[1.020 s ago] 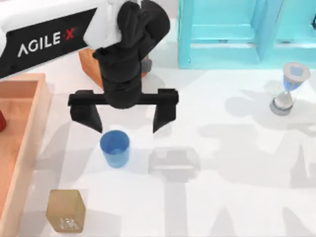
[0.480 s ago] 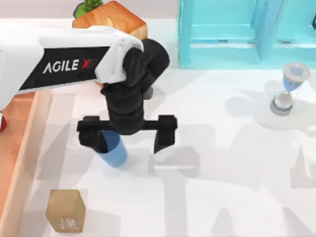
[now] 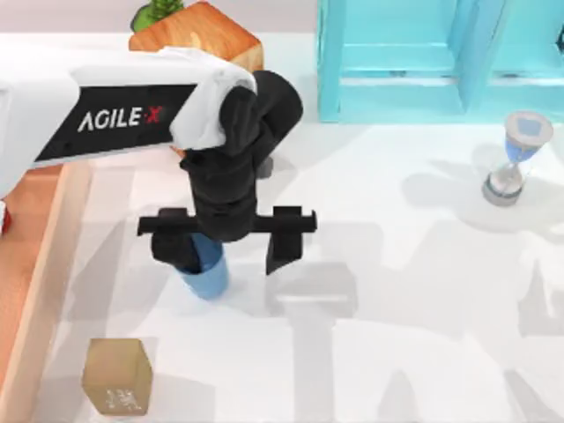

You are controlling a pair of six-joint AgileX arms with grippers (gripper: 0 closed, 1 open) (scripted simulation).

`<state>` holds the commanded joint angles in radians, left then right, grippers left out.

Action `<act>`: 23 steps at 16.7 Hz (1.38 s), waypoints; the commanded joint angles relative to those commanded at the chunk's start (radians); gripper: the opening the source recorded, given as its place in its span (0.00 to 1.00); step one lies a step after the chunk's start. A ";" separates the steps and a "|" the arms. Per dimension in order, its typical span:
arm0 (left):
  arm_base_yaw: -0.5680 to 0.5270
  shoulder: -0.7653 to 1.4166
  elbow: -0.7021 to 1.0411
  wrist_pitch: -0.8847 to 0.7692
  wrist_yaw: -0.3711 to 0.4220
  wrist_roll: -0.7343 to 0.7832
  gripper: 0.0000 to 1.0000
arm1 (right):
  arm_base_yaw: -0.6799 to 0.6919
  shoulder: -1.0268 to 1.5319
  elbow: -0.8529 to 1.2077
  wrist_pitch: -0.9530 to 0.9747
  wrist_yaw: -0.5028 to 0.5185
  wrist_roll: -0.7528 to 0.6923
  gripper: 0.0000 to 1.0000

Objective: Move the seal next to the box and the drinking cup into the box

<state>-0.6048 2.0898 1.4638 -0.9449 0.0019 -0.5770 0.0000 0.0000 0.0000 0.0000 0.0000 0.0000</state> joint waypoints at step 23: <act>0.102 -0.113 0.020 -0.139 -0.001 0.116 0.00 | 0.000 0.000 0.000 0.000 0.000 0.000 1.00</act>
<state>-0.5031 1.9772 1.4842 -1.0837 0.0007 -0.4607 0.0000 0.0000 0.0000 0.0000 0.0000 0.0000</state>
